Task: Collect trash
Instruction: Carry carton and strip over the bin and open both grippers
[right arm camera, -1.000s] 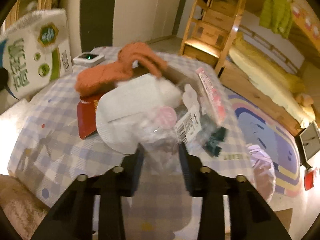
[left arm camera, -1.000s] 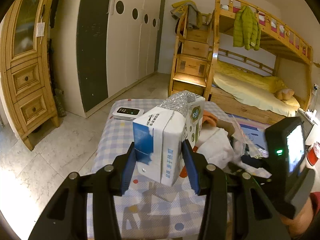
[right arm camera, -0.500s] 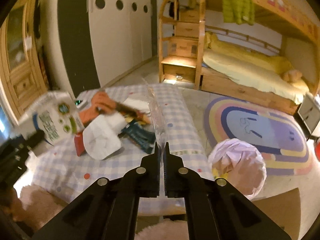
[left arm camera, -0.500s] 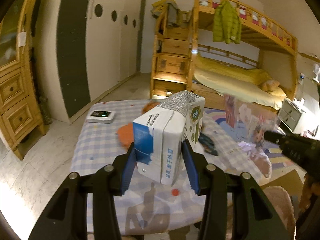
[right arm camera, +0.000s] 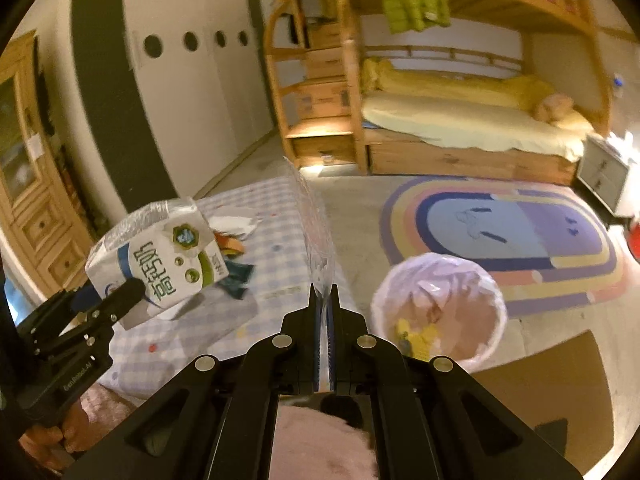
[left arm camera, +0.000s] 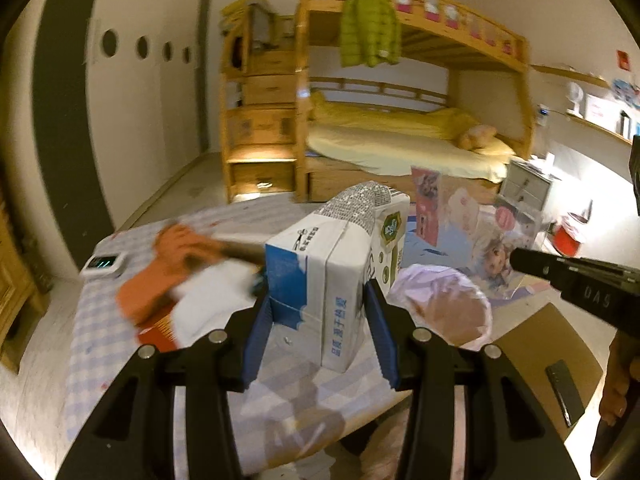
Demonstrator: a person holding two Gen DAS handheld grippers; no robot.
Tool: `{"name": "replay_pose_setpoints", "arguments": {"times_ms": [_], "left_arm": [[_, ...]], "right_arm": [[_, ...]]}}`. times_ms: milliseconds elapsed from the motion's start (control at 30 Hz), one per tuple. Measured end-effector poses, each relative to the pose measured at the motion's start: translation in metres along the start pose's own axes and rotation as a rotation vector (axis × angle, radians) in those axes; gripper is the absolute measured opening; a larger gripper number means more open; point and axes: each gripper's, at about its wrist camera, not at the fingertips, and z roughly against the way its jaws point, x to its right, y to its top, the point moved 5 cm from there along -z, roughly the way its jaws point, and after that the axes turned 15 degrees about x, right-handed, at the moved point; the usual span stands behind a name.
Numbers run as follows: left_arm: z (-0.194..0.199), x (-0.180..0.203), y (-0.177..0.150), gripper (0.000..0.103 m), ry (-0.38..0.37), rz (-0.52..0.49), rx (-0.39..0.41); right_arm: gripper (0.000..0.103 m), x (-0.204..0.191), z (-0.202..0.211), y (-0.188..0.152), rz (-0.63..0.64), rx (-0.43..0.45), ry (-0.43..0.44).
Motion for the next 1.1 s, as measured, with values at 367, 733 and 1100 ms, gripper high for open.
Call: {"name": "replay_pose_setpoints", "arguments": {"times_ms": [367,733,1100], "left_arm": [[-0.067,0.099,0.017,0.045,-0.189,-0.092,-0.02],[-0.148,0.154,0.014,0.045,-0.251,-0.124,-0.103],[-0.163,0.134,0.02,0.058,-0.209,-0.101,-0.117]], "right_arm": [[0.003,0.102,0.005,-0.008,-0.128,0.011,-0.168],[0.003,0.168,-0.044,-0.036,-0.237,-0.076,-0.232],[0.011,0.193,-0.109,-0.059,-0.267,-0.173,-0.25]]}}
